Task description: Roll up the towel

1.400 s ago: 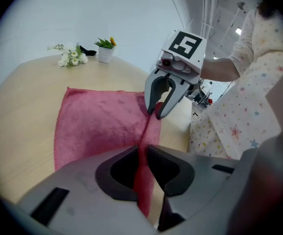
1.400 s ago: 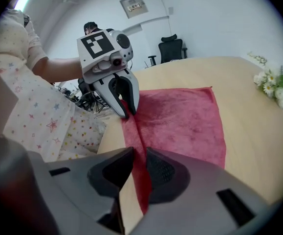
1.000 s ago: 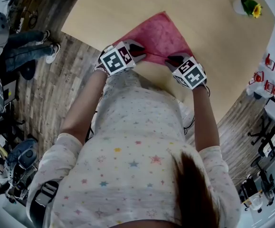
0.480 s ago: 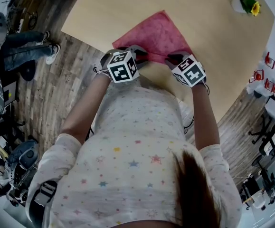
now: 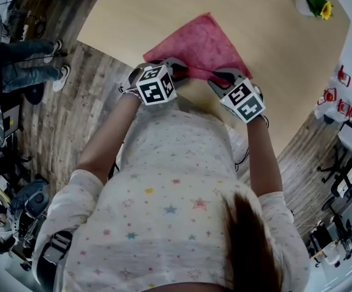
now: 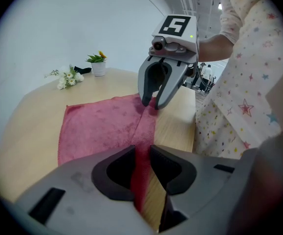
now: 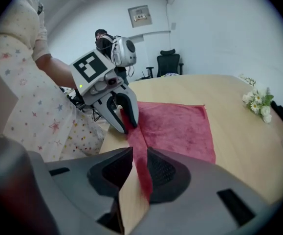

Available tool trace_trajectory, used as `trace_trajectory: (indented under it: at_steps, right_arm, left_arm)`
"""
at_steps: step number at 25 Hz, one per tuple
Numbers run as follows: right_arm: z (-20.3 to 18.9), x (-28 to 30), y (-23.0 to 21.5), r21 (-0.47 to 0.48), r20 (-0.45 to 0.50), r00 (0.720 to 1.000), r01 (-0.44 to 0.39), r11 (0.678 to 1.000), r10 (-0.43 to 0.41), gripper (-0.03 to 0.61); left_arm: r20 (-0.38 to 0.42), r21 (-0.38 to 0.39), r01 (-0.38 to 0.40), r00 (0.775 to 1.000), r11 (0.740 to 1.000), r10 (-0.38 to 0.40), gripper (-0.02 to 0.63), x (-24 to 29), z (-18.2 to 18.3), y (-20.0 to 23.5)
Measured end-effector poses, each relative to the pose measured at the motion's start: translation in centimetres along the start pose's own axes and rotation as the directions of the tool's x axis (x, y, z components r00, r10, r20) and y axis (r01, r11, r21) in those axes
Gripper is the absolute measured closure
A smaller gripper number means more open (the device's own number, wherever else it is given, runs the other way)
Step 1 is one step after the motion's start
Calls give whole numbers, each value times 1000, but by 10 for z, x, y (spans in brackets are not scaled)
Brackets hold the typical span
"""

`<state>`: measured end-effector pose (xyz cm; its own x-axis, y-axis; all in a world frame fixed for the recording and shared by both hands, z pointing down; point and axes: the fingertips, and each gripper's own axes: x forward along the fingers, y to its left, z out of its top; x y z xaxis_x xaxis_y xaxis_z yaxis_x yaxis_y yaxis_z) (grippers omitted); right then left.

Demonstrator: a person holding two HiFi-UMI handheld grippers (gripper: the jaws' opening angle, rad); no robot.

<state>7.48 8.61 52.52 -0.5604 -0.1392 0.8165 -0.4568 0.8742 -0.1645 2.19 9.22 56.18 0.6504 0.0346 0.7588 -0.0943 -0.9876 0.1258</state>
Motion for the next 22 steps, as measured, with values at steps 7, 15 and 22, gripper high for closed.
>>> trace_trajectory:
  at_steps: [7,15,22]
  right_arm:
    - [-33,24,-3,-244,-152,981,83,966,-122,474]
    - [-39,17,25,-160,-195,979,-93,983,61,542]
    - [-32,10,33,-17,-175,966,-198,980,192,529]
  left_arm:
    - [-4,10,-16,1000,1000,17,537,3,3,3]
    - [-60,-37,136,989,990,-138,566,-4,-7,-23]
    - [-54,-131,204,976,970,-213,565,-15,-8,-27]
